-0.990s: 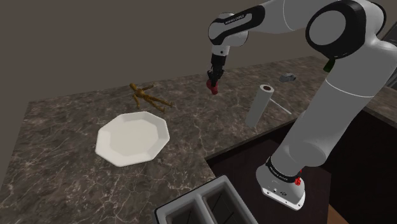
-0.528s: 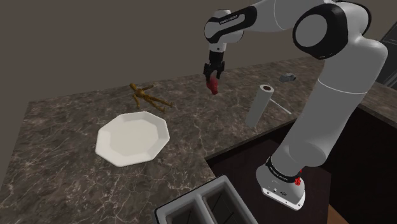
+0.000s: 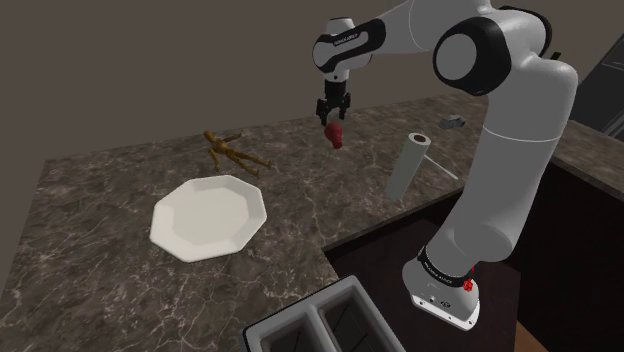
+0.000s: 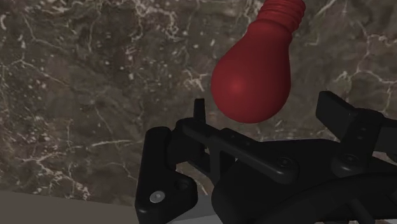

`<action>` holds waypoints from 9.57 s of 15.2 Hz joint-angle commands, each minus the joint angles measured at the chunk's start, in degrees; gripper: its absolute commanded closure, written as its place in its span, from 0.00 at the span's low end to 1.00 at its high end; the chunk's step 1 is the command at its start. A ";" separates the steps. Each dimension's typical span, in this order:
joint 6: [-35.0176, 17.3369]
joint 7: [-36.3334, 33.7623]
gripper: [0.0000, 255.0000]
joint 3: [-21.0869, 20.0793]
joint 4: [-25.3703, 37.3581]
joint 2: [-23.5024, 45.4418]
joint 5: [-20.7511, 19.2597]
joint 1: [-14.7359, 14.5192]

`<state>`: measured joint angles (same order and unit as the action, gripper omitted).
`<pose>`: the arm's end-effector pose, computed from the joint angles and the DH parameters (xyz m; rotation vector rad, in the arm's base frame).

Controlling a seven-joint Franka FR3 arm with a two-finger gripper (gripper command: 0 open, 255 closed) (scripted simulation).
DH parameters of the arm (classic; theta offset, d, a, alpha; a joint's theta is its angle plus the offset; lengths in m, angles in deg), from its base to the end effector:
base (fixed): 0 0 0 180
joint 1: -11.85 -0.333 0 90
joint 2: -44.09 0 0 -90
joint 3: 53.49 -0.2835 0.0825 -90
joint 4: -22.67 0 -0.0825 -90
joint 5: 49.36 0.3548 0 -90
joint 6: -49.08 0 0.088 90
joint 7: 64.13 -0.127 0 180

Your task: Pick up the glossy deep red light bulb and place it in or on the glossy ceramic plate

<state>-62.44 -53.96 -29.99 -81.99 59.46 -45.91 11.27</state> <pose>0.5317 -0.2089 0.3514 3.0975 -0.3762 -0.2108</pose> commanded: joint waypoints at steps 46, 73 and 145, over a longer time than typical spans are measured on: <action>-30.66 -1.06 0.00 1.86 -23.19 -10.94 -1.05 -0.23; -24.36 -2.85 1.00 2.01 -20.33 -14.76 -3.66 -0.49; -16.05 -66.28 1.00 -27.77 -0.21 2.61 -16.26 -27.16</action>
<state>-78.79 -120.20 -57.68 -81.95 61.49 -62.21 -15.78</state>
